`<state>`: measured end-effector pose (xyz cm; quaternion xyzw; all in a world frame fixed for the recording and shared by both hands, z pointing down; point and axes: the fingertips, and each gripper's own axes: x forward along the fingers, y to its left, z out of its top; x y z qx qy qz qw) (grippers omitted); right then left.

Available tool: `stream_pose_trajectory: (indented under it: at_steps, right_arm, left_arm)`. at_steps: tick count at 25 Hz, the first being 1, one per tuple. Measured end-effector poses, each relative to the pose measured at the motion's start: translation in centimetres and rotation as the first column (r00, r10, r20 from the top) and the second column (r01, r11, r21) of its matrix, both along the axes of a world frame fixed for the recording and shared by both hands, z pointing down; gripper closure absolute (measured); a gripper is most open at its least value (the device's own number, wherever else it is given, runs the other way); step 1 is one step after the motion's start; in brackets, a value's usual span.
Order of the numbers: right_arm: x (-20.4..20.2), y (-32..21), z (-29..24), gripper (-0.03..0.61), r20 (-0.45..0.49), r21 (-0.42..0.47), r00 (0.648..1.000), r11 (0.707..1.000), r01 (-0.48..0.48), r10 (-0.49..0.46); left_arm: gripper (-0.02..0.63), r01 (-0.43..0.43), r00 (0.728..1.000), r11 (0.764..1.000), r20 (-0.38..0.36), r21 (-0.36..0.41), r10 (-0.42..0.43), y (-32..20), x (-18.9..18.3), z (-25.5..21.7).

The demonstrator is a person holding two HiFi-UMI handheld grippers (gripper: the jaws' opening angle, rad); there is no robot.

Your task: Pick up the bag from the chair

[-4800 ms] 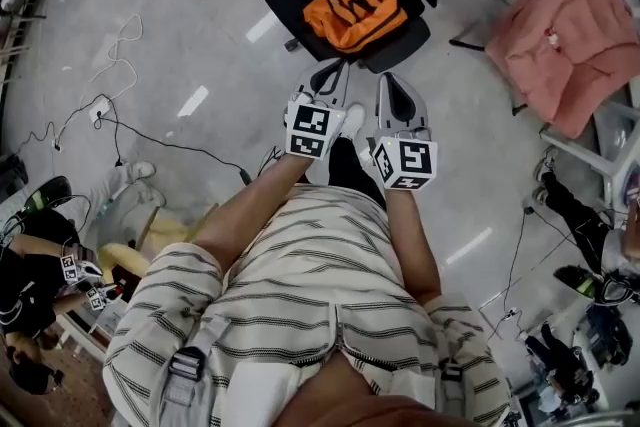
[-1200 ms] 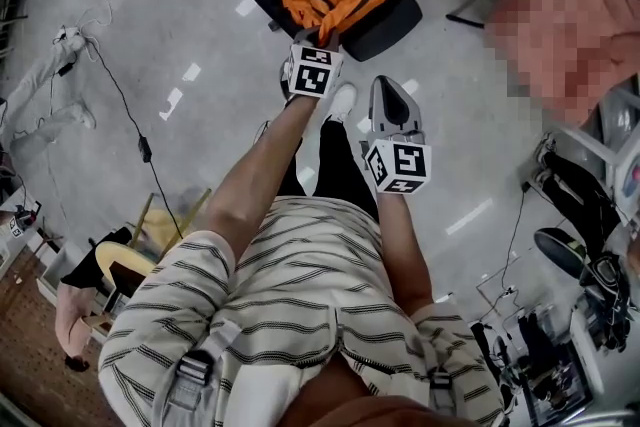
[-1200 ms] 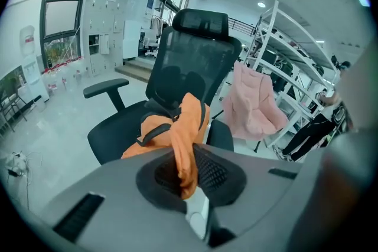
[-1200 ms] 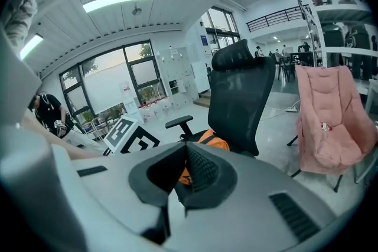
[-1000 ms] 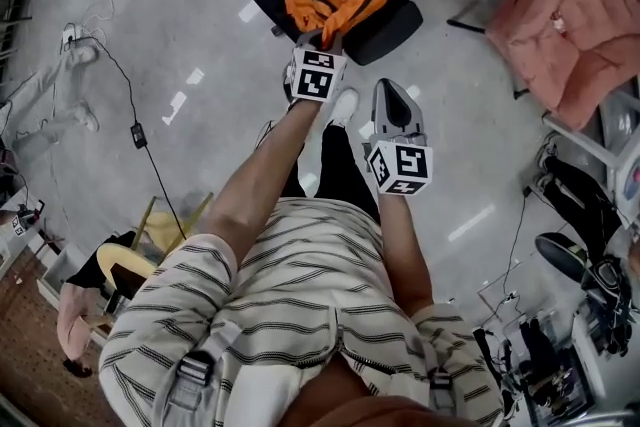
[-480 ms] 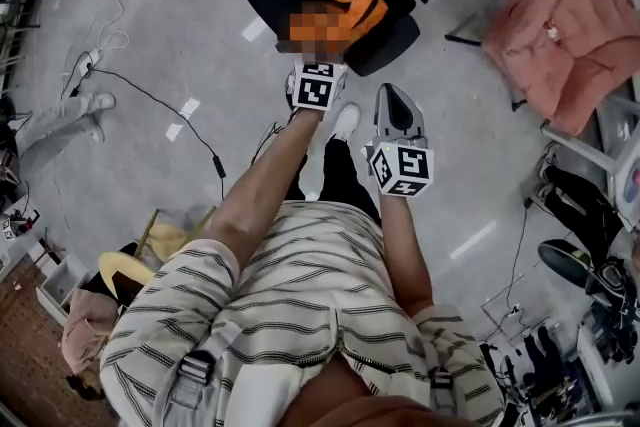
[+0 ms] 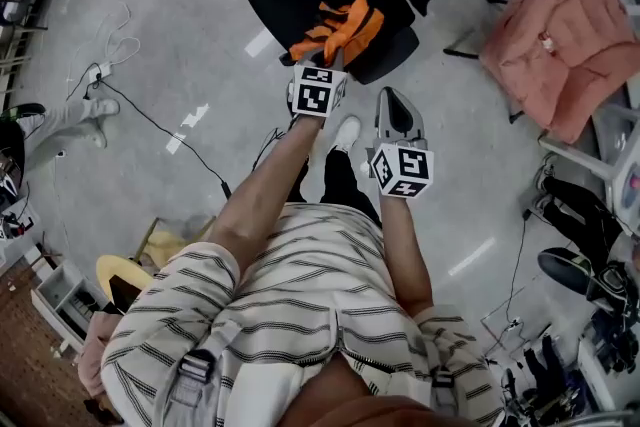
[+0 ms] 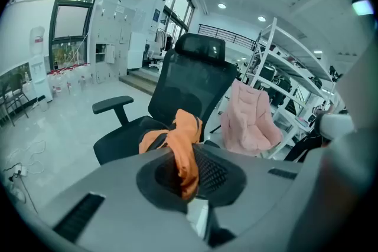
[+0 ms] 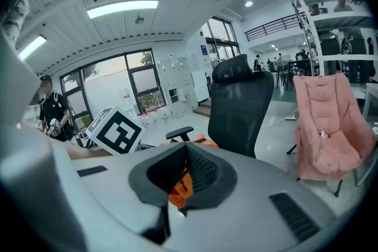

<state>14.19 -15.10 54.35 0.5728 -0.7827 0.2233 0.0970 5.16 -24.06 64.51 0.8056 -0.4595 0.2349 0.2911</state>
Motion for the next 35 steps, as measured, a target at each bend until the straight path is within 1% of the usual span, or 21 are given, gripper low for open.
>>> stream_pose_trajectory:
  at_steps: [21,26,35]
  right_arm:
    - [-2.0,-0.2,-3.8,0.560,0.002,0.067,1.000,0.997,0.027,-0.027]
    - [-2.5,-0.5,-4.8,0.560,0.005,0.080,0.999,0.996,0.034,-0.035]
    - [-3.4,-1.0,-6.3,0.560,0.005,0.111,0.999,0.993,0.043,-0.044]
  left_arm:
    - [0.584,0.030,0.996,0.998,-0.083,0.051,-0.026,1.4,-2.3,-5.7]
    - [0.584,0.026,0.994,0.997,-0.105,0.078,-0.018,1.6,-2.5,-7.7]
    - [0.584,0.011,0.993,0.990,-0.119,0.137,0.006,2.2,-3.1,-10.8]
